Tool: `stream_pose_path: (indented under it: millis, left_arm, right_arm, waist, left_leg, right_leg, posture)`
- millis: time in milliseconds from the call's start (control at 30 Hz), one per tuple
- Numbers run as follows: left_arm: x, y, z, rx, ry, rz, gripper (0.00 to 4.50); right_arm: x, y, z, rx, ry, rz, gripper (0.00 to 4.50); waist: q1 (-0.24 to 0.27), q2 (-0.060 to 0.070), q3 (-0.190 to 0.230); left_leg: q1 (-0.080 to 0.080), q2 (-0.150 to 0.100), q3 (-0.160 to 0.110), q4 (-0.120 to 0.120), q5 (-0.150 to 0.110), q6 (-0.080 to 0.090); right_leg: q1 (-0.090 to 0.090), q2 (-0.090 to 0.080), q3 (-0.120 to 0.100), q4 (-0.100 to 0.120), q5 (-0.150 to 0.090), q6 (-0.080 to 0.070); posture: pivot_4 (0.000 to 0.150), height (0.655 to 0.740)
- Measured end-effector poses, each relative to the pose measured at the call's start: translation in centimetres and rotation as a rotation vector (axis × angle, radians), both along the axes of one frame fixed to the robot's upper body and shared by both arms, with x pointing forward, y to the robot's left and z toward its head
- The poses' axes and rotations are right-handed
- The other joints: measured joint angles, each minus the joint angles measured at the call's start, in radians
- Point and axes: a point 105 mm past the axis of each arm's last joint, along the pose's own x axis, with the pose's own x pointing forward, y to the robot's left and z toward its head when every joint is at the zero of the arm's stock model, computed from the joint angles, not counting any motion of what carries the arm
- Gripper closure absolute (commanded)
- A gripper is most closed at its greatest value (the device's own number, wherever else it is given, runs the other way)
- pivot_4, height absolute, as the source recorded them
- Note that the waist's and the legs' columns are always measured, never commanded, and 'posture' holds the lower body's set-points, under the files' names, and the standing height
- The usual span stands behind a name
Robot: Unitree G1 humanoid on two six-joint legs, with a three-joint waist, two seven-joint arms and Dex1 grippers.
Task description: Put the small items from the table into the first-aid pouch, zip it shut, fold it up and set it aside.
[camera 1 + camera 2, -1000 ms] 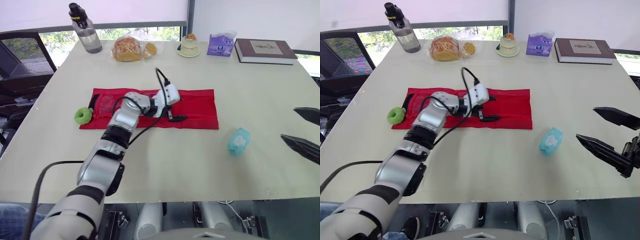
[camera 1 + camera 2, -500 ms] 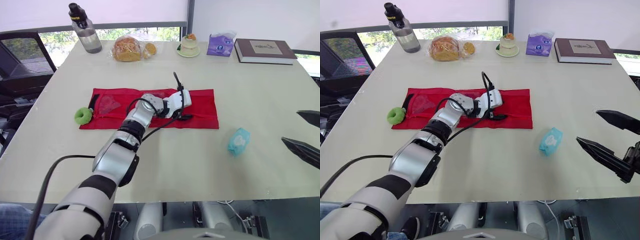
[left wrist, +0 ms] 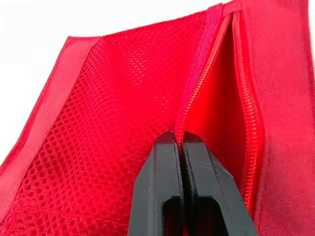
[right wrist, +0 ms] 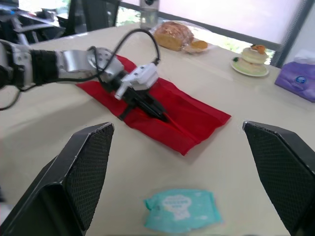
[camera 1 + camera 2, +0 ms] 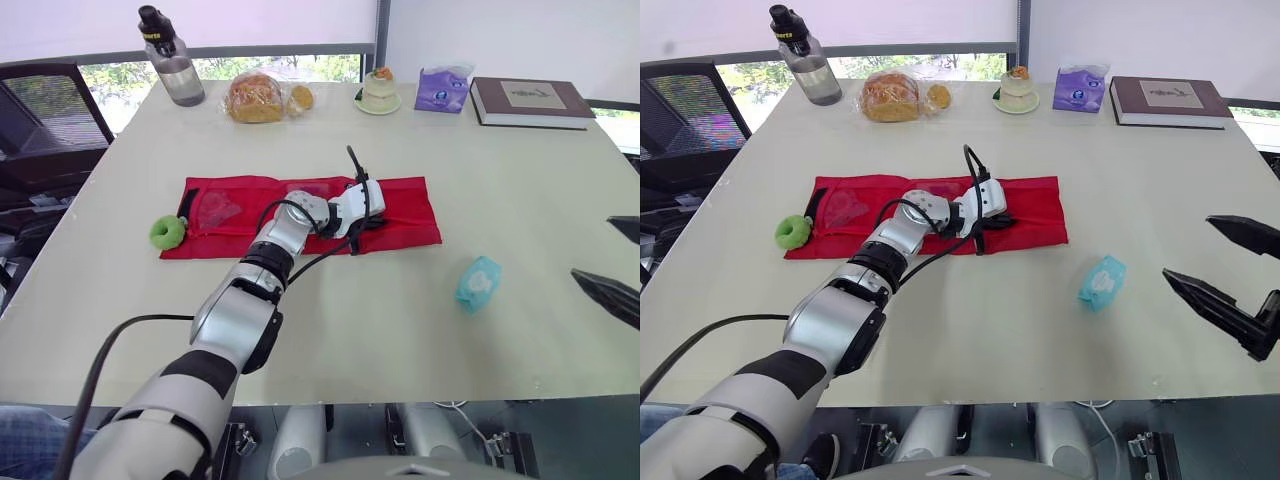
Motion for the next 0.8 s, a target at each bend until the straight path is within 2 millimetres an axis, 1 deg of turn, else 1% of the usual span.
stream_pose_path:
  millis: [33, 100, 200, 233, 300, 400, 433, 467, 500, 533, 600, 667, 700, 800]
  left_arm:
    - [0.0, -0.1, 0.0, -0.002, 0.001, 0.001, 4.45]
    - [0.0, -0.3, 0.0, -0.011, 0.004, 0.001, 4.45]
    - [-0.1, -0.8, 0.0, -0.023, 0.006, 0.003, 4.45]
    - [-0.1, -1.1, 0.0, -0.030, 0.008, 0.006, 4.45]
    - [-0.1, -1.4, 0.0, -0.039, 0.011, 0.010, 4.45]
    - [-0.1, -1.8, 0.0, -0.048, 0.012, 0.013, 4.45]
    - [-0.2, -2.1, 0.0, -0.054, 0.017, 0.010, 4.45]
    - [-0.3, -2.4, 0.1, -0.065, 0.020, 0.008, 4.45]
    - [-0.3, -2.7, 0.2, -0.074, 0.027, 0.007, 4.45]
    - [-0.3, -2.8, 0.2, -0.075, 0.027, 0.006, 4.45]
    - [-0.2, -3.1, 0.4, -0.087, 0.019, 0.017, 4.45]
    - [0.0, -3.5, 0.9, -0.098, 0.003, 0.026, 4.45]
    - [-0.1, -3.9, 1.2, -0.106, -0.006, 0.020, 4.45]
    - [-0.1, -4.2, 1.3, -0.114, -0.010, 0.024, 4.45]
  right_arm:
    - [0.2, -0.2, -0.2, -0.017, 0.003, -0.024, 0.00]
    - [0.7, -0.8, -1.1, -0.052, 0.037, -0.085, 0.00]
    - [1.5, -1.0, -3.4, -0.066, 0.105, -0.179, 0.00]
    - [1.9, -0.5, -4.8, -0.037, 0.135, -0.214, 0.00]
    - [2.2, 0.4, -6.3, -0.010, 0.183, -0.238, 0.00]
    - [2.8, 1.2, -7.4, 0.020, 0.191, -0.298, 0.00]
    - [3.2, 1.5, -8.3, 0.065, 0.216, -0.352, 0.00]
    - [3.5, 1.9, -9.9, 0.109, 0.279, -0.403, 0.00]
    - [3.6, 2.7, -11.8, 0.112, 0.357, -0.426, 0.00]
    - [3.6, 2.9, -12.0, 0.110, 0.368, -0.429, 0.00]
    - [4.3, 3.8, -12.7, 0.144, 0.382, -0.457, 0.00]
    - [4.8, 4.9, -13.5, 0.172, 0.408, -0.463, 0.00]
    - [5.2, 5.7, -14.3, 0.178, 0.435, -0.475, 0.00]
    - [6.4, 6.2, -15.4, 0.228, 0.470, -0.548, 0.00]
  waist:
    - [0.000, 0.000, 0.000]
    - [0.001, 0.000, 0.000]
    - [0.001, 0.000, 0.000]
    - [0.001, 0.000, 0.000]
    - [0.001, 0.000, 0.000]
    - [0.001, 0.000, -0.001]
    - [0.001, -0.001, -0.001]
    - [0.002, -0.001, -0.002]
    - [0.003, 0.000, -0.002]
    - [0.003, 0.000, -0.002]
    - [0.001, -0.002, -0.002]
    - [0.000, -0.002, -0.002]
    - [0.001, -0.002, -0.002]
    - [0.000, -0.001, -0.002]
  left_leg:
    - [0.000, 0.000, 0.000, 0.000, 0.000, 0.000]
    - [0.000, 0.000, 0.000, 0.000, 0.000, 0.000]
    - [0.000, 0.000, -0.001, 0.000, 0.000, 0.000]
    - [-0.001, 0.000, -0.001, 0.000, 0.000, 0.000]
    - [-0.001, 0.000, -0.001, 0.000, 0.000, 0.000]
    - [0.000, 0.000, -0.001, 0.000, 0.000, 0.000]
    - [0.000, 0.000, -0.002, 0.000, 0.000, 0.000]
    - [-0.001, 0.000, -0.002, 0.000, 0.000, 0.000]
    - [-0.001, 0.000, -0.001, 0.000, 0.000, 0.000]
    - [-0.001, 0.000, -0.001, 0.000, 0.000, 0.000]
    - [-0.001, 0.000, -0.002, 0.001, 0.000, 0.000]
    - [-0.001, 0.000, -0.001, 0.001, 0.000, 0.000]
    - [-0.001, 0.000, -0.002, 0.001, 0.000, 0.000]
    - [-0.001, 0.000, -0.002, 0.001, 0.000, 0.000]
  right_leg:
    - [0.000, 0.000, 0.000, 0.000, 0.000, 0.000]
    - [0.000, 0.000, 0.000, 0.000, 0.000, 0.000]
    - [0.000, 0.000, -0.001, 0.000, 0.000, 0.000]
    - [0.000, 0.000, -0.001, 0.000, 0.000, 0.000]
    - [0.000, 0.000, 0.000, 0.000, 0.000, 0.000]
    - [0.000, 0.000, -0.001, 0.000, 0.000, 0.000]
    - [0.000, 0.000, -0.001, 0.000, 0.000, 0.000]
    - [0.000, 0.000, -0.001, 0.000, 0.000, 0.000]
    - [0.000, -0.001, -0.001, 0.001, 0.000, 0.000]
    - [0.000, -0.001, -0.001, 0.001, 0.000, 0.000]
    - [0.000, 0.000, -0.001, 0.001, 0.000, 0.000]
    - [0.000, 0.000, -0.001, 0.001, 0.000, 0.000]
    - [0.000, 0.000, -0.001, 0.001, 0.000, 0.000]
    - [0.000, 0.000, -0.001, 0.001, 0.000, 0.000]
  posture:
    - [0.150, 0.7400]
    - [0.150, 0.7400]
    - [0.150, 0.7400]
    - [0.150, 0.7400]
    - [0.150, 0.7400]
    - [0.150, 0.7400]
    - [0.150, 0.7400]
    - [0.150, 0.7400]
    - [0.150, 0.7400]
    - [0.150, 0.7400]
    - [0.150, 0.7400]
    - [0.150, 0.7400]
    - [0.150, 0.7400]
    - [0.150, 0.7400]
